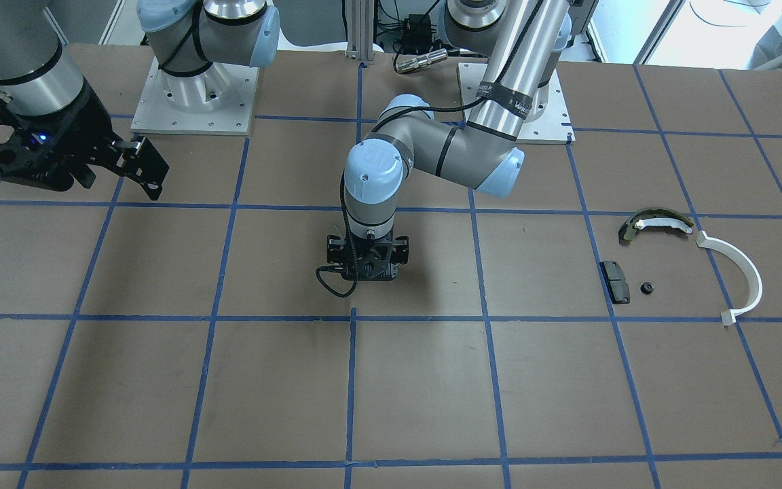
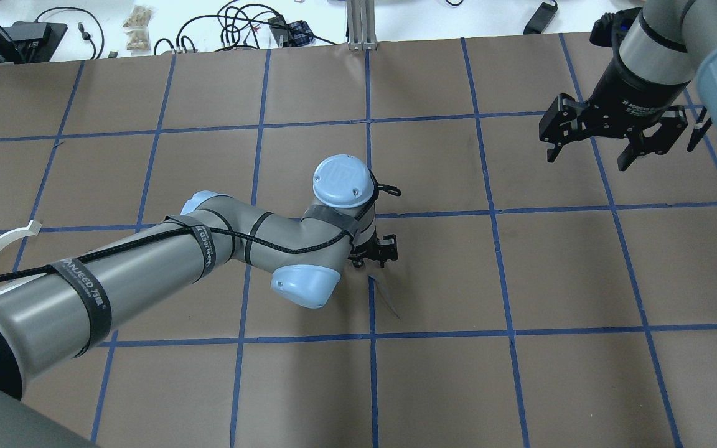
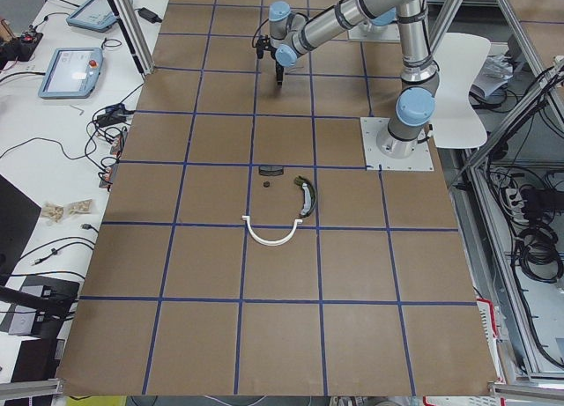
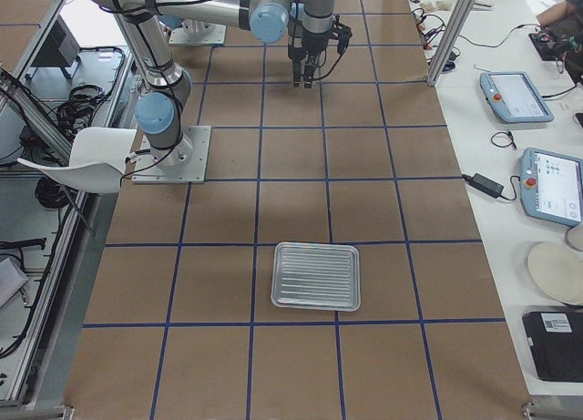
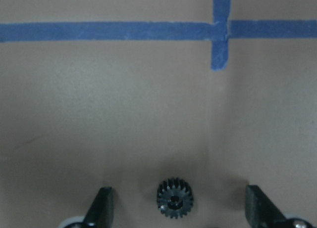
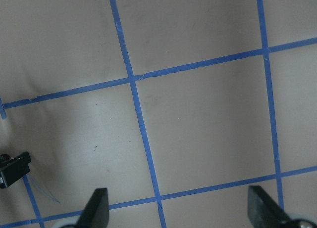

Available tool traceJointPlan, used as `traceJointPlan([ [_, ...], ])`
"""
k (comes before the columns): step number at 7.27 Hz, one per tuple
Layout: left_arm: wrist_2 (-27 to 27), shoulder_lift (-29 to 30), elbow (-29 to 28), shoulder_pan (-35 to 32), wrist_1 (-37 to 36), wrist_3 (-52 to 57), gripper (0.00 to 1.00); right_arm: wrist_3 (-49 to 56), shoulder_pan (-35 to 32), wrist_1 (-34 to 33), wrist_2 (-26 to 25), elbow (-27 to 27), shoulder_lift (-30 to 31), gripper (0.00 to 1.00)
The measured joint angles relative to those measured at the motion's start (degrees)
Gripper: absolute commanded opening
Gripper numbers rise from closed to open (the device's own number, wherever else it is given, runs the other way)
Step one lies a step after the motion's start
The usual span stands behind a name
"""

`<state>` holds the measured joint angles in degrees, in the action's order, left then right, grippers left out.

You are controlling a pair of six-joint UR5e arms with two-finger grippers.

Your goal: Place bearing gear from tray to pile

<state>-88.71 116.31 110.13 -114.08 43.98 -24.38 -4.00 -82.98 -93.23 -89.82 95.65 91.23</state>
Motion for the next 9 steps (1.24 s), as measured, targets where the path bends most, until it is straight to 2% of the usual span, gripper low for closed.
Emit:
traceJointPlan([
  [1, -0.1, 0.0, 0.1, -0.1, 0.0, -0.1, 0.04, -0.1, -0.6, 0.2, -0.2, -0.9, 0.2, 1.00],
  [2, -0.1, 0.0, 0.1, -0.1, 0.0, -0.1, 0.00, -0.9, -2.0, 0.4, -0.2, -1.3, 0.3, 1.00],
  [6, -0.5, -2.5, -1.4, 1.3, 2.0, 0.0, 0.00, -4.0, -5.7, 0.2, -0.3, -1.5, 0.3, 1.00],
  [9, -0.8, -6.7, -7.9, 8.4, 17.2, 1.1, 0.00, -3.7, -5.7, 0.1, -0.2, -1.7, 0.2, 1.00],
])
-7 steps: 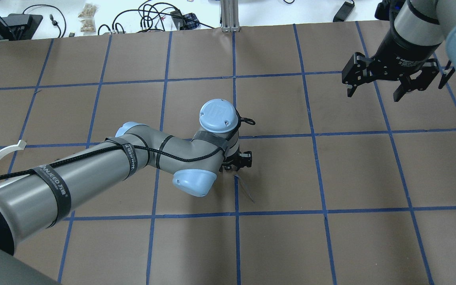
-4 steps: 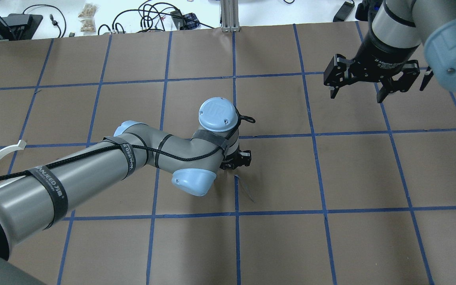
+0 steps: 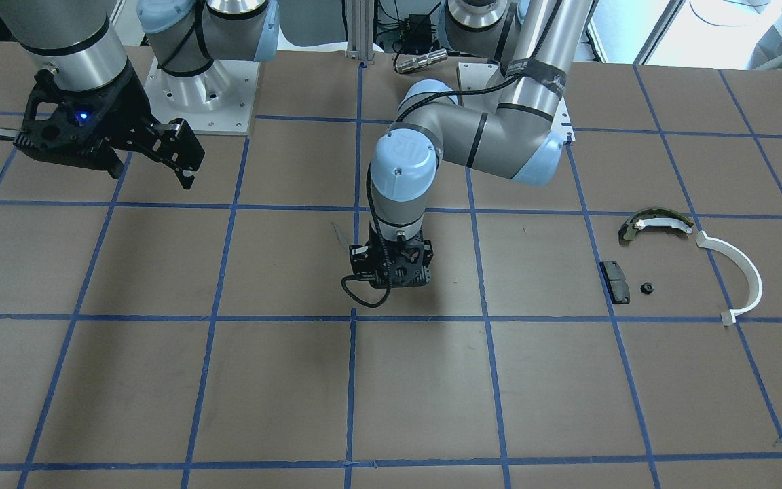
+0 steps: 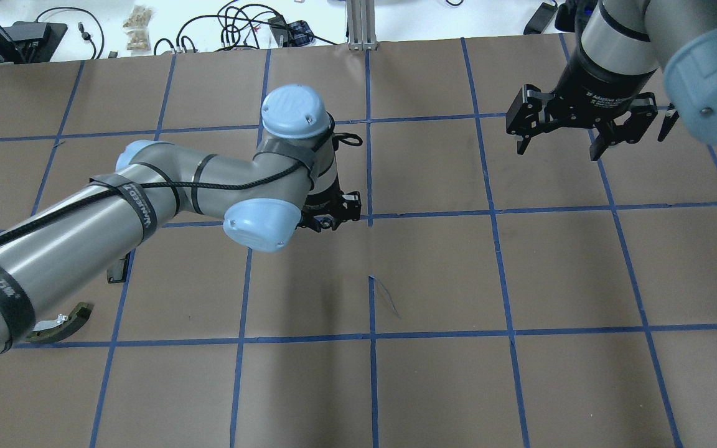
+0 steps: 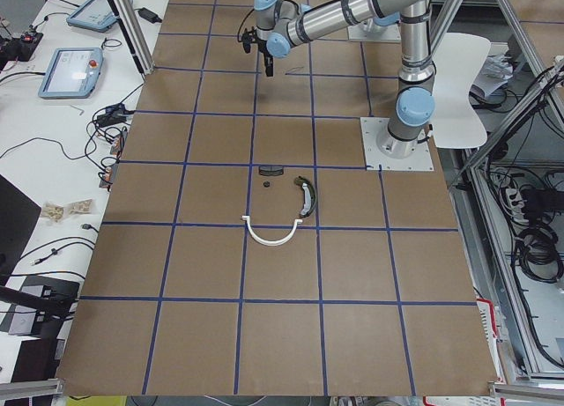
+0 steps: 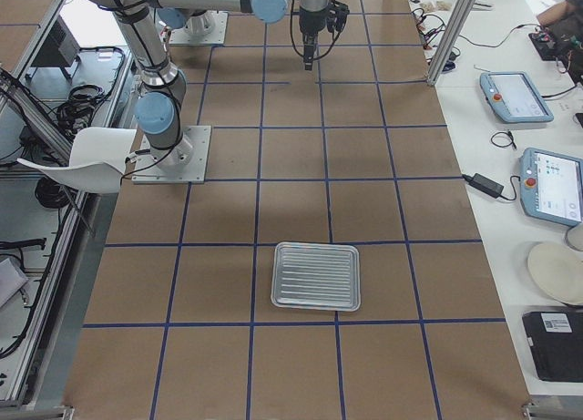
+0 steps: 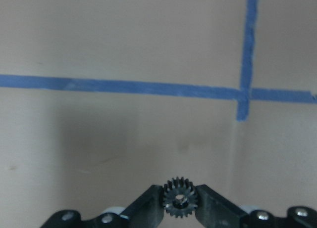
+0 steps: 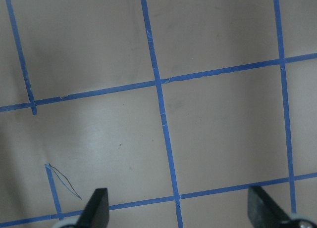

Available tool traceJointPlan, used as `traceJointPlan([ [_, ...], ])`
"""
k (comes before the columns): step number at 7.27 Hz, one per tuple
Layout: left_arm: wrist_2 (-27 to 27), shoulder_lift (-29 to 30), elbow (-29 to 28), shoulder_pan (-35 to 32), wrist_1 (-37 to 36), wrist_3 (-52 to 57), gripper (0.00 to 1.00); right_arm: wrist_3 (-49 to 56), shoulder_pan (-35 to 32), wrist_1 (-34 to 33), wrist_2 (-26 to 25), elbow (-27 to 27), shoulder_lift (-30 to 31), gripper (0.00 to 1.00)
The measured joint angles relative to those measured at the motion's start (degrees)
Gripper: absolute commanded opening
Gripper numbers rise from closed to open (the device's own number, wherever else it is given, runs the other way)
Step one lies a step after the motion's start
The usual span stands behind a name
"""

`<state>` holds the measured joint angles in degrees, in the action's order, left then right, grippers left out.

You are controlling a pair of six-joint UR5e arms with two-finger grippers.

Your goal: Place bearing gear from tray to pile

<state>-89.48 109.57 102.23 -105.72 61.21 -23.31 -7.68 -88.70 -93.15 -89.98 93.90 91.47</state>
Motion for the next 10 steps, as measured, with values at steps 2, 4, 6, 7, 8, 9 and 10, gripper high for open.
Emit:
traceJointPlan([
  [2, -0.2, -2.5, -1.8, 7.1, 7.5, 6.9, 0.00, 0.1, 0.0, 0.1, -0.1, 0.1, 0.0, 1.00],
  [4, -1.8, -4.9, -1.9, 14.9, 12.3, 16.9, 0.00, 0.1, 0.0, 0.2, 0.0, -0.2, 0.0, 1.00],
  [6, -5.0, -6.2, -1.7, 21.9, 14.8, 25.4, 0.00, 0.1, 0.0, -0.1, 0.1, -0.3, -0.1, 1.00],
  [7, -5.9, -6.1, -1.6, 25.5, 15.1, 31.6, 0.00, 0.1, 0.0, -0.2, 0.1, -0.3, -0.2, 1.00],
  [8, -6.4, -5.7, -1.2, 29.1, 14.9, 38.0, 0.00, 0.2, 0.0, -0.3, 0.1, -0.1, -0.4, 1.00],
  [9, -6.5, -5.5, -0.2, 32.9, 14.2, 44.1, 0.00, 0.1, 0.0, -0.3, 0.1, 0.2, -0.5, 1.00],
  [10, -6.6, -5.1, 1.1, 37.2, 12.1, 50.4, 0.00, 0.1, 0.0, -0.3, 0.1, 0.2, -0.5, 1.00],
])
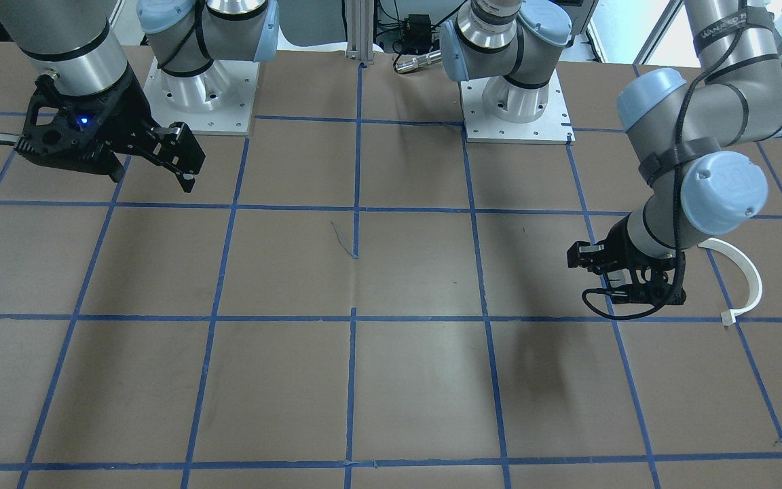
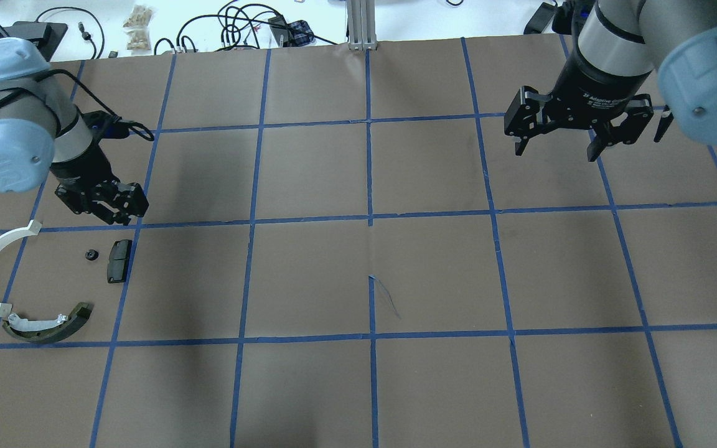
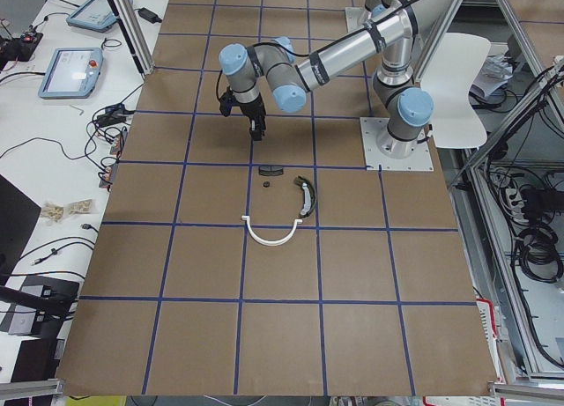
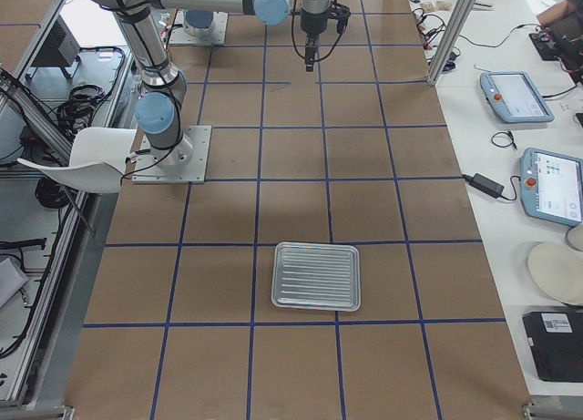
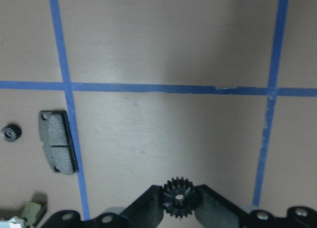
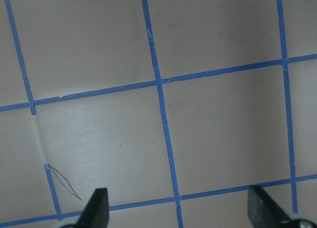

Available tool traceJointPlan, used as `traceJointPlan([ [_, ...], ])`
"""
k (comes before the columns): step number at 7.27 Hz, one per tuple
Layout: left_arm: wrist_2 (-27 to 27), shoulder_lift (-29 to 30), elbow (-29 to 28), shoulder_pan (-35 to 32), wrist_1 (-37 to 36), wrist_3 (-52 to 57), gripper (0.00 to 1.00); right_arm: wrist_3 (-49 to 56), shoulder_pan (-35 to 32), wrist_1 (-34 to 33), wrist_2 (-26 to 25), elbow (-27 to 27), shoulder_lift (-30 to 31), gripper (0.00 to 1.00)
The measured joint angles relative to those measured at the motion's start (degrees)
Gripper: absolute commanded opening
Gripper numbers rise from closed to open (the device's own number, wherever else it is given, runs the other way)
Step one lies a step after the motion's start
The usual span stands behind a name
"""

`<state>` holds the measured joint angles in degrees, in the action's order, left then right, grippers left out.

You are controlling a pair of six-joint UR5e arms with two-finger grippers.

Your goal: Place bearing gear from tray to pile

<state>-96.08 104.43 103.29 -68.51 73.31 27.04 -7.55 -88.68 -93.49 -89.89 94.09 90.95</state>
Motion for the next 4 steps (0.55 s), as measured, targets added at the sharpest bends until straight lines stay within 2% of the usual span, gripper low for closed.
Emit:
traceJointPlan([
  [2, -0.1, 1.2, 3.6, 6.7, -8.6, 8.9, 0.00, 0.0, 0.0, 0.0, -0.1, -0.1, 0.0, 1.00],
  [4, 0.0, 3.2, 7.5, 10.4, -18.9, 11.5, 0.00, -0.1, 0.0, 0.0, 0.0, -0.1, -0.1, 1.00],
])
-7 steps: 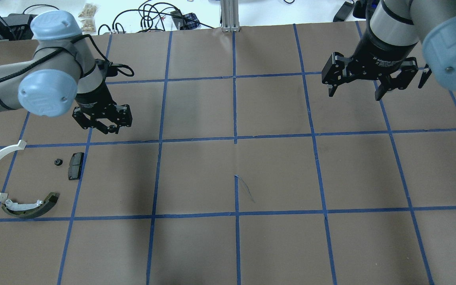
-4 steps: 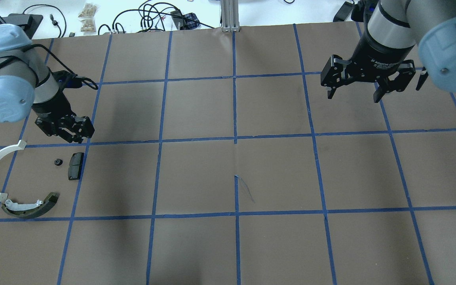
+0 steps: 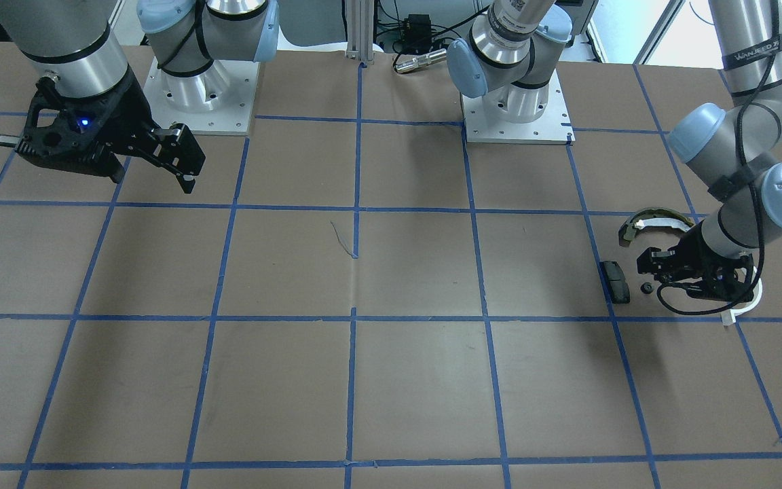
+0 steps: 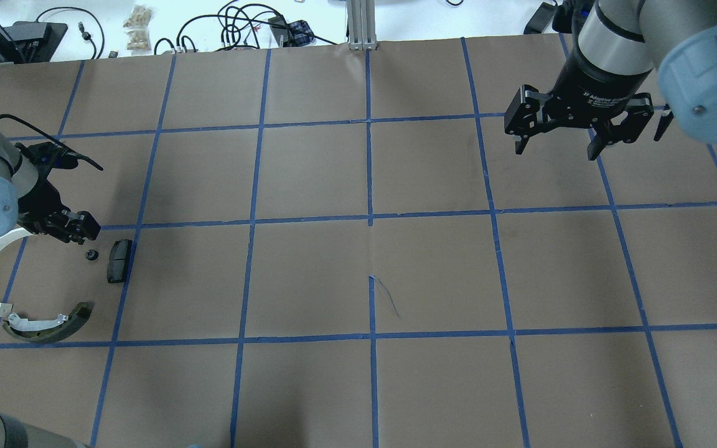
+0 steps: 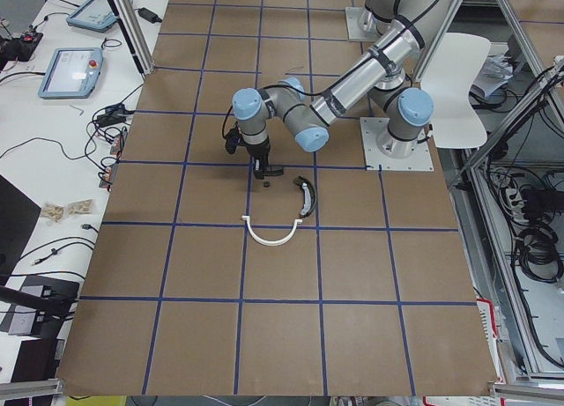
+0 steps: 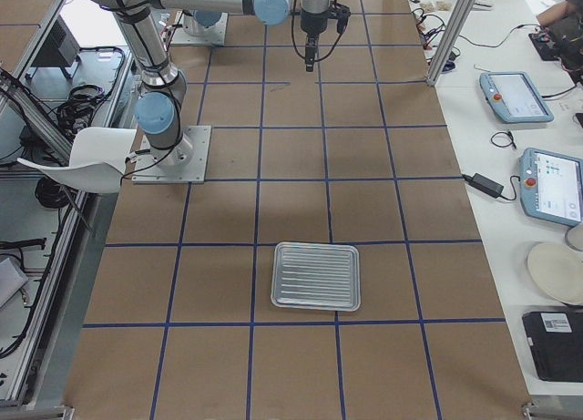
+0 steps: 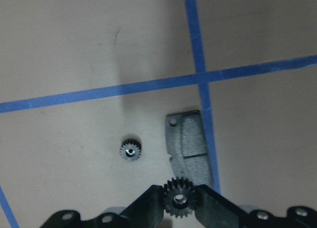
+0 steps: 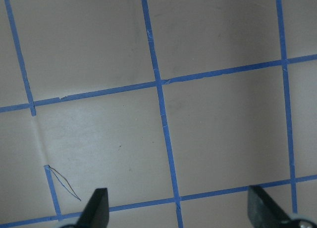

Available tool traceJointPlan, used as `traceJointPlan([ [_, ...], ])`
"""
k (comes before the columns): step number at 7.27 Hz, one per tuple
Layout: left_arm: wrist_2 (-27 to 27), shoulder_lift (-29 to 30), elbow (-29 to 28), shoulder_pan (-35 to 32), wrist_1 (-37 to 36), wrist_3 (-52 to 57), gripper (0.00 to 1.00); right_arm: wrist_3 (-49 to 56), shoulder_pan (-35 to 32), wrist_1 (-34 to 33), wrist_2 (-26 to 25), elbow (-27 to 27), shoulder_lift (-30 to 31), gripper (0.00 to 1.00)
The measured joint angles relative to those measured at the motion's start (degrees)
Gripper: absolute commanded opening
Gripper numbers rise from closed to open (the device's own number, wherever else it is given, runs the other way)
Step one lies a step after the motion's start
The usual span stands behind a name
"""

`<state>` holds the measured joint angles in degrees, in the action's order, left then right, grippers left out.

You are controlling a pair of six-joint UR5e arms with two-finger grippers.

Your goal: Place bearing gear from tray to pile

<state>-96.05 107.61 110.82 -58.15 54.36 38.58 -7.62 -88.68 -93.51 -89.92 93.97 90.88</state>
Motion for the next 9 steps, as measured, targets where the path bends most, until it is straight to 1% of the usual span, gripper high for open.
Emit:
traceJointPlan([
  [1, 0.1, 1.2, 0.8, 0.7, -3.0, 0.6, 0.00, 0.0, 0.0, 0.0, 0.0, 0.1, 0.0, 1.00],
  [3, 0.2, 2.9, 1.0, 1.2, -5.5, 1.2, 0.11, 0.0, 0.1, 0.0, 0.0, 0.3, 0.1, 1.00],
  [4, 0.2, 3.5, 1.0, 1.3, -6.1, 1.5, 0.61, 0.0, 0.1, 0.1, 0.0, 0.4, 0.1, 1.00],
  [5, 0.1, 3.8, 1.1, 1.4, -6.5, 1.9, 1.00, 0.0, 0.1, 0.1, 0.0, 0.4, 0.2, 1.00],
  [9, -1.2, 3.8, 0.6, 1.5, -6.4, 4.3, 1.00, 0.0, 0.2, 0.2, -0.5, -0.3, 0.8, 1.00],
])
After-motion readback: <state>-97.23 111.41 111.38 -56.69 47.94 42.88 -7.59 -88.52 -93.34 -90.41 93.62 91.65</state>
